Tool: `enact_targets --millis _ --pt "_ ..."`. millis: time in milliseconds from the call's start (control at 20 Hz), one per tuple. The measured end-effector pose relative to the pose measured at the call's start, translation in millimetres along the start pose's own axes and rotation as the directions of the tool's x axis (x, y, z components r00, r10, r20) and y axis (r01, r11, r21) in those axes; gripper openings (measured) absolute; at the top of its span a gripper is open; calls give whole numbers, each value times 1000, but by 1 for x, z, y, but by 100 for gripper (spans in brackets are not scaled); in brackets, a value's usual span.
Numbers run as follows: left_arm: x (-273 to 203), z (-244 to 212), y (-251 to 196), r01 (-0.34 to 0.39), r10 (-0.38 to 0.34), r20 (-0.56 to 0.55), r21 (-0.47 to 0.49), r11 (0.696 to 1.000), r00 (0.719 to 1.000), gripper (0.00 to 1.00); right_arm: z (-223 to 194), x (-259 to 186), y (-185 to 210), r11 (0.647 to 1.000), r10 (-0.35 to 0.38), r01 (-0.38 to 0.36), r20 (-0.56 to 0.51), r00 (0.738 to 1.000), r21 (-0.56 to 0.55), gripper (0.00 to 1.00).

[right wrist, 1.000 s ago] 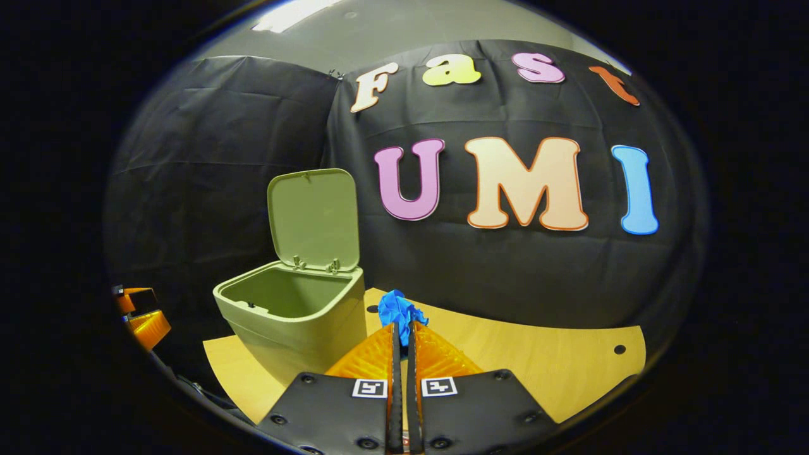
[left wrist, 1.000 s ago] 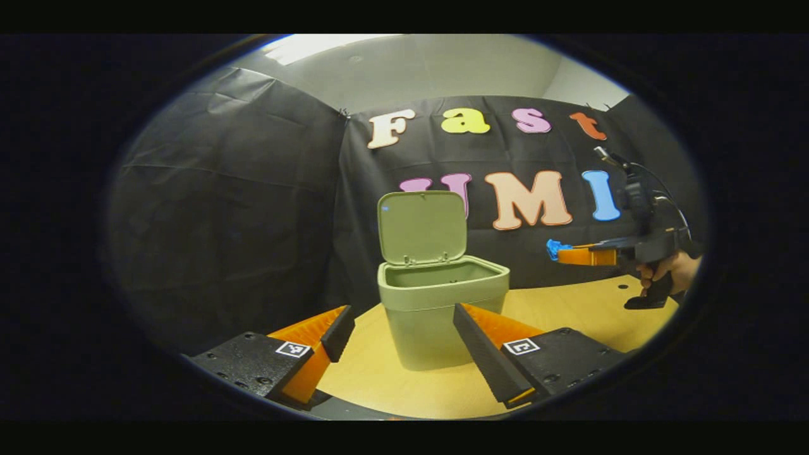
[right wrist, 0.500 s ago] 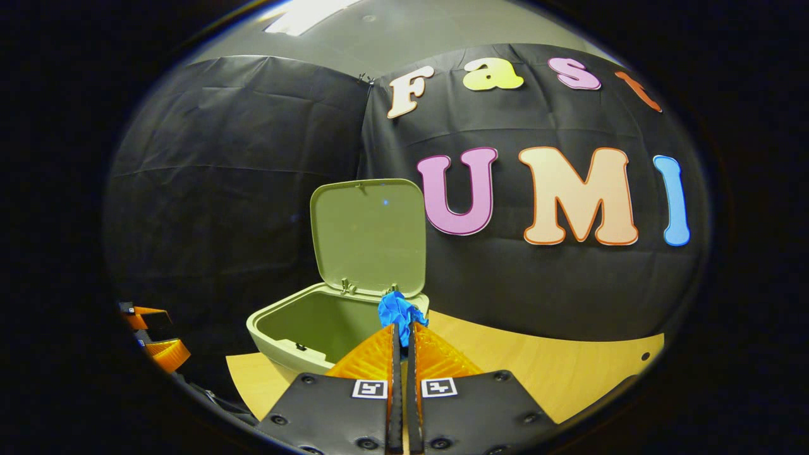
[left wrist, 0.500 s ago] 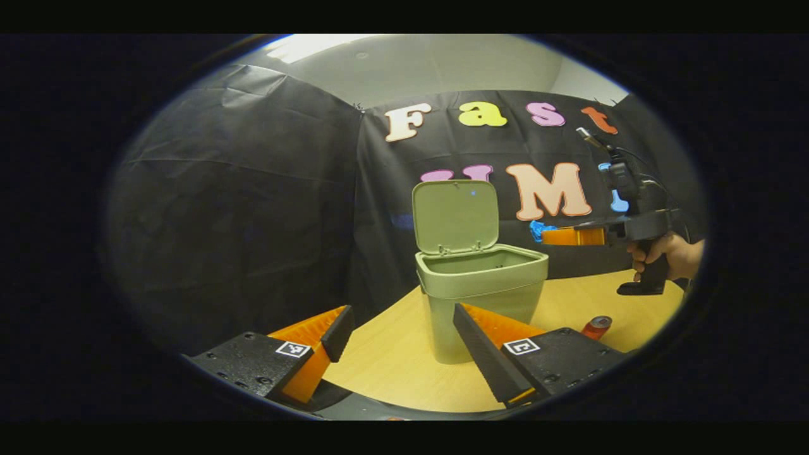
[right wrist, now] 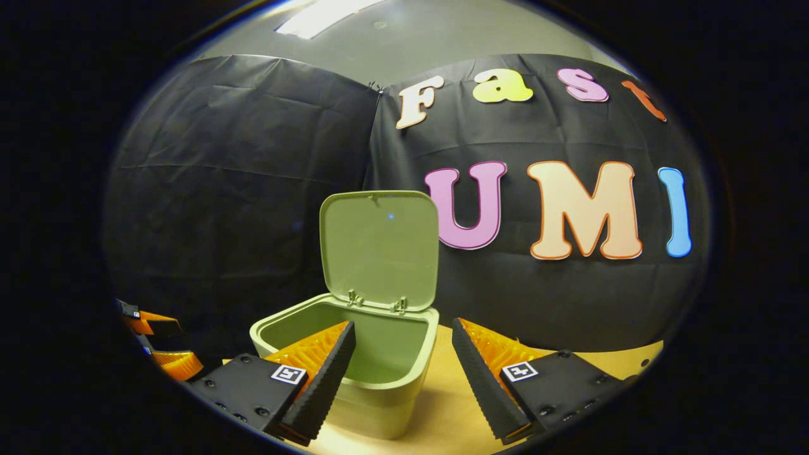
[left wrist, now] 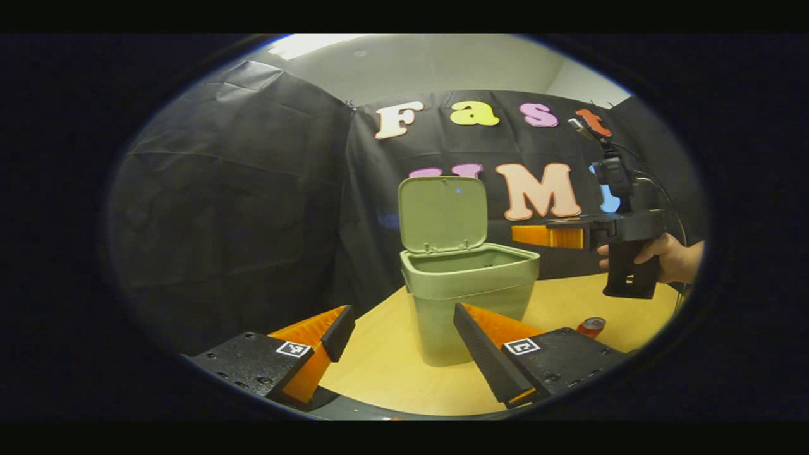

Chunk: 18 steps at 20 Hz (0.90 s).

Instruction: Press the lid of the desktop garbage bin to open it, pick up the crumpled paper on the desktop and throw it into the bin, then pick up the pop can on the desktop and drop it into the bin, and finally close the garbage bin lid.

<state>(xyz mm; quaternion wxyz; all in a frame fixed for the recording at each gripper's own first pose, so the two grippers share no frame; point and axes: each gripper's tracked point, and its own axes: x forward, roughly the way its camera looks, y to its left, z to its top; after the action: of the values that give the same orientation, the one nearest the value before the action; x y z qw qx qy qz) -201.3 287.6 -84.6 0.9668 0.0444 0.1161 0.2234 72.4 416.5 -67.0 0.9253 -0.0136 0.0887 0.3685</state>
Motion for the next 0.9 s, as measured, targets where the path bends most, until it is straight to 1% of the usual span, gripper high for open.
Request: enact_targets --millis 100,250,300,350,400,550,600,650,700,800,850,900 --pt "4 4 -20 42 -42 12 -7 999 999 95 7 -14 -19 999 -41 41 25 999 10 96" --pt "9 7 -53 112 -112 22 -13 994 994 95 9 -37 -54 994 -109 109 34 993 21 96" --pt "11 10 -64 134 -133 24 -15 991 991 99 7 -47 -68 990 -137 136 30 990 24 96" --pt "12 10 -75 157 -156 26 -19 987 987 98 6 -55 -81 986 -162 161 28 986 28 96" --pt "14 11 -86 178 -177 27 -23 984 984 95 5 -65 -94 982 -186 185 24 982 32 96" --pt "18 10 -122 245 -244 30 -29 969 969 95 2 -96 -133 964 -263 262 15 965 41 96" --pt "20 10 -133 266 -265 29 -30 963 964 98 1 -107 -145 957 -286 285 14 958 44 96" --pt "21 10 -145 288 -288 28 -34 957 957 99 -1 -117 -156 950 -310 309 12 951 48 96" --pt "22 9 -157 310 -310 25 -37 950 951 95 -3 -128 -167 942 -333 332 7 943 51 96" --pt "25 7 -182 351 -350 21 -40 936 936 95 -9 -147 -186 927 -370 370 -5 929 62 96" --pt "27 5 -194 372 -372 15 -41 927 928 98 -12 -156 -194 919 -388 388 -9 922 68 96" --pt "29 3 -206 391 -391 10 -43 920 921 95 -16 -164 -202 912 -404 404 -17 914 74 96"
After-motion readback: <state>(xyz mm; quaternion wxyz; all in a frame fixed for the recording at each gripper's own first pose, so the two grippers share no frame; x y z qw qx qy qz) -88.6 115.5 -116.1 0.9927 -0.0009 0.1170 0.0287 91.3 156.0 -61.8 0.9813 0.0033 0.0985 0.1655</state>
